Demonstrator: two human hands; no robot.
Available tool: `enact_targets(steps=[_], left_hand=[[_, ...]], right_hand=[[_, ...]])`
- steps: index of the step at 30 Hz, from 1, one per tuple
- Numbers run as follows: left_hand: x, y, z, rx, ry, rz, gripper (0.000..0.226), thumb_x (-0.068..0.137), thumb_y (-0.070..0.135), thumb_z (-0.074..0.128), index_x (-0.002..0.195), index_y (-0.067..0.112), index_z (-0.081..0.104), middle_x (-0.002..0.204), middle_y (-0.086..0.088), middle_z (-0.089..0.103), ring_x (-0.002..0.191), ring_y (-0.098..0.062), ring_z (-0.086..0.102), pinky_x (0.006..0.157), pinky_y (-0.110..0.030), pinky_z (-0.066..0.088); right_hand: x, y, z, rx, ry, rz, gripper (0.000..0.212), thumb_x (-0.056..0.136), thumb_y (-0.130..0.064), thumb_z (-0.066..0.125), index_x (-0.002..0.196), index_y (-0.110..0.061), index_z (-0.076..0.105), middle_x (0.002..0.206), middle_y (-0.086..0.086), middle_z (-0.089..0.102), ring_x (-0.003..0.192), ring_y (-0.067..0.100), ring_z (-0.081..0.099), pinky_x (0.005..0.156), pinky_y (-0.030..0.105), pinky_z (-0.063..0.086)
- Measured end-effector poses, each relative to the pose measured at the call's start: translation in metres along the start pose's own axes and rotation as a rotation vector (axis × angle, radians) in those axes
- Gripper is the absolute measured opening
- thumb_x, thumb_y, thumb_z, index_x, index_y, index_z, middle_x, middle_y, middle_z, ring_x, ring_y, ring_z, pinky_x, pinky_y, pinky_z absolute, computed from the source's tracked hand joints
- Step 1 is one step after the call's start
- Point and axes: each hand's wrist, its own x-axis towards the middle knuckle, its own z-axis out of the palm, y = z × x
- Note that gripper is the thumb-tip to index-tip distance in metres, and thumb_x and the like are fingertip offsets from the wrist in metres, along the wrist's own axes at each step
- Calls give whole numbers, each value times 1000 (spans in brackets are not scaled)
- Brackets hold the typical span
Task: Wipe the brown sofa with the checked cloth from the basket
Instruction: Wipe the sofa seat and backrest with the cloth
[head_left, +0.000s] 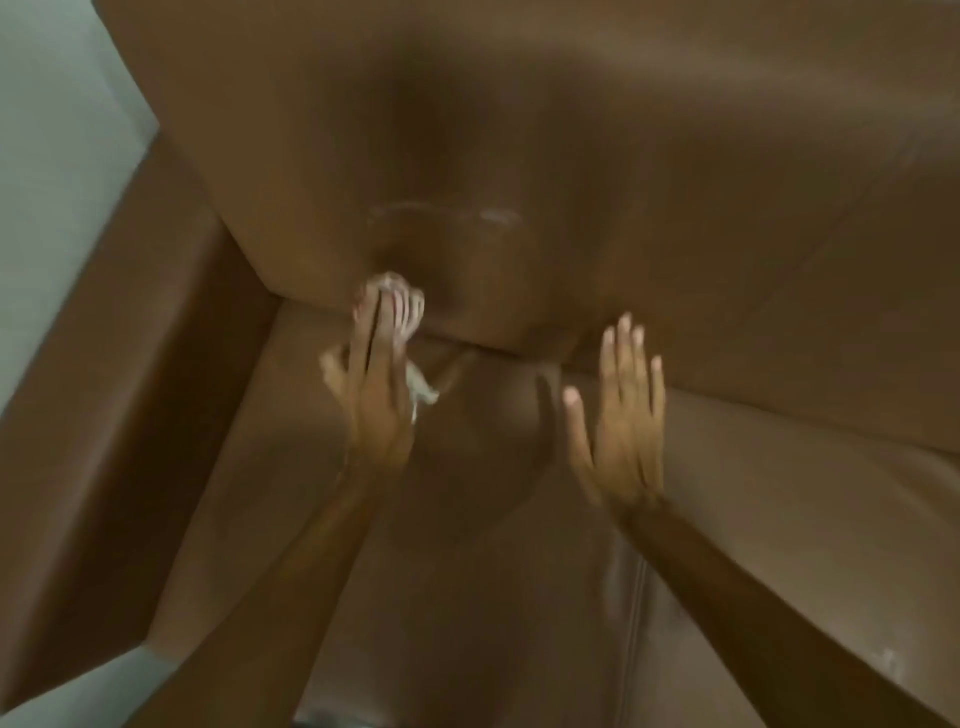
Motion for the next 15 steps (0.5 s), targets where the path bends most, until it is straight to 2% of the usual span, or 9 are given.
enact_targets(steps=[3, 5, 7, 9, 10, 11, 13, 14, 15], left_hand=[[90, 33, 17, -43, 280, 70, 48, 116, 11, 52, 164, 11, 51, 173, -17, 46, 149, -22, 56, 115, -39, 44], [135, 55, 40, 4, 383, 184, 57, 111, 11, 61, 166, 11, 46, 173, -19, 43, 155, -36, 49, 127, -45, 40], [143, 74, 68, 14, 342, 237, 63, 117, 23, 51, 173, 12, 25, 178, -15, 26, 170, -41, 20, 140, -50, 20], [112, 72, 94, -5, 275, 203, 68, 120, 32, 38, 177, 18, 4, 186, -7, 2, 173, -31, -11, 142, -48, 3], [86, 65, 106, 0, 219, 198, 69, 120, 31, 37, 177, 19, 2, 188, -2, -7, 173, -29, -17, 142, -48, 2], [59, 55, 114, 17, 145, 194, 68, 119, 28, 40, 177, 16, 7, 188, -2, -7, 173, -31, -15, 142, -51, 6], [26, 36, 120, 25, 23, 213, 69, 113, 20, 52, 172, 9, 18, 183, -11, 7, 169, -46, 3, 136, -66, 26], [30, 33, 120, 9, 19, 243, 69, 112, 18, 53, 171, 11, 18, 181, -12, 8, 165, -50, 8, 134, -69, 27], [45, 34, 120, 1, 46, 272, 67, 115, 19, 46, 173, 15, 13, 183, -9, 2, 166, -50, 6, 137, -66, 20]], right_hand=[[89, -4, -14, -19, 233, -77, 74, 118, -37, 42, 178, -8, 10, 187, 7, -8, 176, 24, -8, 143, 45, 2], [130, 6, -15, -113, 352, -112, 74, 119, -36, 42, 177, -4, 10, 187, 17, -9, 174, 21, -19, 142, 44, -4], [149, 17, -10, -247, 433, -111, 72, 118, -37, 43, 173, 2, 16, 179, 30, 7, 171, 16, -25, 142, 42, -8], [153, 25, 2, -337, 518, -113, 71, 117, -41, 41, 169, 3, 22, 172, 32, 18, 171, 16, -26, 142, 41, -9], [155, 27, 8, -369, 555, -112, 71, 117, -43, 38, 168, 3, 23, 171, 32, 20, 172, 16, -25, 142, 41, -8], [156, 29, 11, -391, 586, -107, 71, 117, -45, 36, 169, 2, 21, 170, 31, 20, 172, 17, -24, 143, 40, -7], [159, 30, 15, -400, 628, -122, 77, 116, -47, 31, 175, -2, 11, 170, 30, 20, 173, 17, -22, 143, 40, -7], [160, 30, 16, -402, 647, -140, 80, 116, -47, 30, 178, -5, 2, 169, 30, 20, 174, 18, -21, 143, 40, -6], [161, 30, 18, -408, 656, -156, 81, 116, -47, 29, 178, -9, -5, 169, 30, 20, 174, 18, -20, 143, 40, -6]])
